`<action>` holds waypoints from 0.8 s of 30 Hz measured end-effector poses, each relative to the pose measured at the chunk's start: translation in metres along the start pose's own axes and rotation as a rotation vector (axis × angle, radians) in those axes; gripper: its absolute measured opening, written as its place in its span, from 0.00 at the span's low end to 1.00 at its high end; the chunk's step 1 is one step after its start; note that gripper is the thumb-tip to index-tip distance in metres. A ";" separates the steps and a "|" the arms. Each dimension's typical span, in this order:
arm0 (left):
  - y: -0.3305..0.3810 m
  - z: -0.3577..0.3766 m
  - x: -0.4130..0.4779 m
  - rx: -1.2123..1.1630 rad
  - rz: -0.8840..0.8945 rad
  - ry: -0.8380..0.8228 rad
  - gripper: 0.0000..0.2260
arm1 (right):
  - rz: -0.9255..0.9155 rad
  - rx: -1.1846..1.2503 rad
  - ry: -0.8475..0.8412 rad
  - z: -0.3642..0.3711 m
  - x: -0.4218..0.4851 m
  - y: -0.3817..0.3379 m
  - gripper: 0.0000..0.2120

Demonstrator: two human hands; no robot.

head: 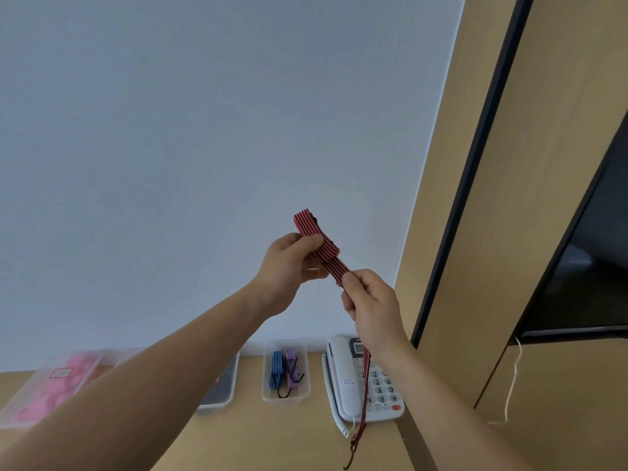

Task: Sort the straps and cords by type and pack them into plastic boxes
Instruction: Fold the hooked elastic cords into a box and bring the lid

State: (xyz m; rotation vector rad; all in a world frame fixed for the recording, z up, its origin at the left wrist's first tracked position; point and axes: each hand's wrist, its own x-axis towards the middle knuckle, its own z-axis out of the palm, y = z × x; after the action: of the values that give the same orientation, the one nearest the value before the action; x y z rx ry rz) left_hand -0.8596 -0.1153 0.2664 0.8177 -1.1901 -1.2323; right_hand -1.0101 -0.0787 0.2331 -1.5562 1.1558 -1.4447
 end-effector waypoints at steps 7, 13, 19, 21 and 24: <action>-0.005 -0.002 0.000 -0.070 -0.057 -0.039 0.09 | 0.064 -0.001 0.010 0.001 -0.005 0.002 0.10; -0.015 -0.001 -0.007 0.443 0.106 0.015 0.10 | 0.112 0.093 0.012 0.005 -0.005 0.003 0.13; -0.029 -0.004 -0.017 1.064 0.624 -0.016 0.14 | 0.239 0.253 -0.031 0.002 -0.009 0.004 0.23; -0.030 -0.004 -0.016 1.139 0.726 0.001 0.14 | 0.260 0.305 -0.060 0.002 -0.011 0.004 0.26; -0.026 -0.005 -0.017 1.180 0.790 -0.036 0.15 | 0.311 0.379 -0.117 0.000 -0.013 0.001 0.34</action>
State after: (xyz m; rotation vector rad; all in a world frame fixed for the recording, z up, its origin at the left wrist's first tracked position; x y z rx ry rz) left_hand -0.8605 -0.1049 0.2370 0.9641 -2.0133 0.2026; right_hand -1.0097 -0.0667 0.2275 -1.1276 0.9403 -1.2586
